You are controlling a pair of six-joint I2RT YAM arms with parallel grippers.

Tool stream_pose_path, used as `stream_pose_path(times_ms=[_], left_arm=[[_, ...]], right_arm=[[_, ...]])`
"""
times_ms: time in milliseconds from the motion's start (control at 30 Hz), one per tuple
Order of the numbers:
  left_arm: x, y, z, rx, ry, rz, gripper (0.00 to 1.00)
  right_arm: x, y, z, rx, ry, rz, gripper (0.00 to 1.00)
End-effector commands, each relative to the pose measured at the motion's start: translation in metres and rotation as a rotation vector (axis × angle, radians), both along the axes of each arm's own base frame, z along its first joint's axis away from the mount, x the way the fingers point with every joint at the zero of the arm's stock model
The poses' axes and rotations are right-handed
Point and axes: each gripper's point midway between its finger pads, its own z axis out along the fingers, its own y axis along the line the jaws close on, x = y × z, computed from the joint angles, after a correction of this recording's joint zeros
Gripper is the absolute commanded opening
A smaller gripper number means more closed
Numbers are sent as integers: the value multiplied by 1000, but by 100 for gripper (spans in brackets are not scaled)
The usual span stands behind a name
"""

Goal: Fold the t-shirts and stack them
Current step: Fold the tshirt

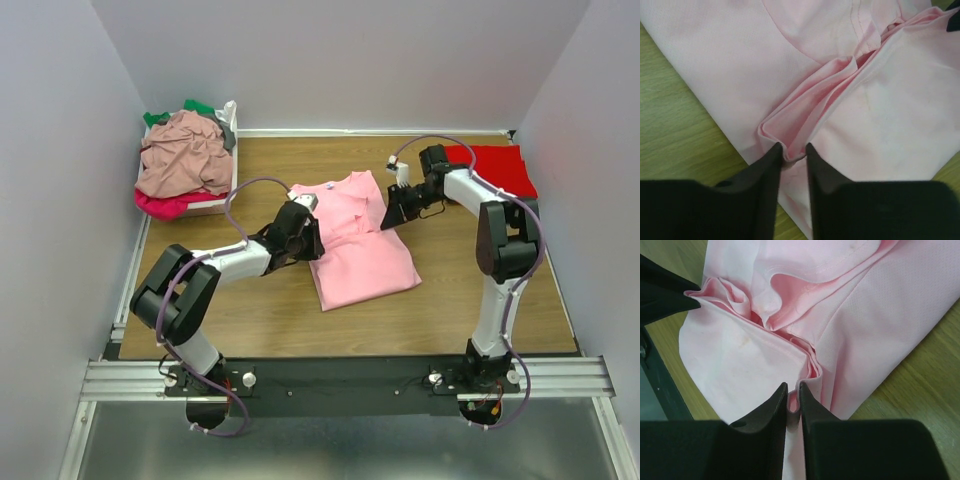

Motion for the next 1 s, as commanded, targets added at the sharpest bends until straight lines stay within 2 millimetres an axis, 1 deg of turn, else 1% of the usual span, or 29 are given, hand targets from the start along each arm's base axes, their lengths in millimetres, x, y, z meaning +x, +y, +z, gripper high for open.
stream_pose_path(times_ms=[0,33,67,167,233,300,400,500,633,667,700,733,767,800,833,867,900,933,967], left_arm=[[5,-7,18,-48,-53,-31,19],[7,-6,20,-51,-61,-27,2],[7,-6,22,-51,-66,-26,0],[10,-4,29,-57,-89,-18,0],[13,0,34,-62,-106,-7,0],[16,2,36,-64,-116,-3,0],[20,6,36,-58,-118,4,0],[26,11,37,-57,-127,20,0],[28,14,34,-60,-116,26,0],[27,16,31,-55,-108,31,0],[28,16,31,-55,-107,36,0],[29,17,30,-52,-107,40,2],[28,18,26,-46,-100,39,4],[28,19,24,-42,-94,42,6],[32,20,24,-36,-96,52,12],[31,23,16,-21,-74,60,16],[34,26,13,-7,-69,75,23],[35,27,14,-4,-69,80,27],[36,29,9,8,-61,87,29]], right_arm=[[-1,14,4,75,18,42,22],[-2,15,2,84,23,50,22],[-2,16,4,95,25,57,22],[-5,21,8,141,29,98,20],[-9,24,11,171,37,130,14],[-6,25,13,188,32,149,14],[-4,26,10,188,37,157,14],[3,23,2,163,42,149,15],[14,13,-11,80,32,121,22],[16,12,-12,71,29,116,26],[18,10,-12,61,25,109,29],[20,6,-15,33,23,99,32],[22,5,-17,23,19,95,40],[23,4,-17,11,15,92,44],[27,0,-21,-24,9,80,45],[31,-2,-21,-42,0,69,47],[36,-10,-22,-85,-15,47,48],[39,-13,-23,-110,-24,34,48],[47,-17,-21,-133,-53,16,50]])
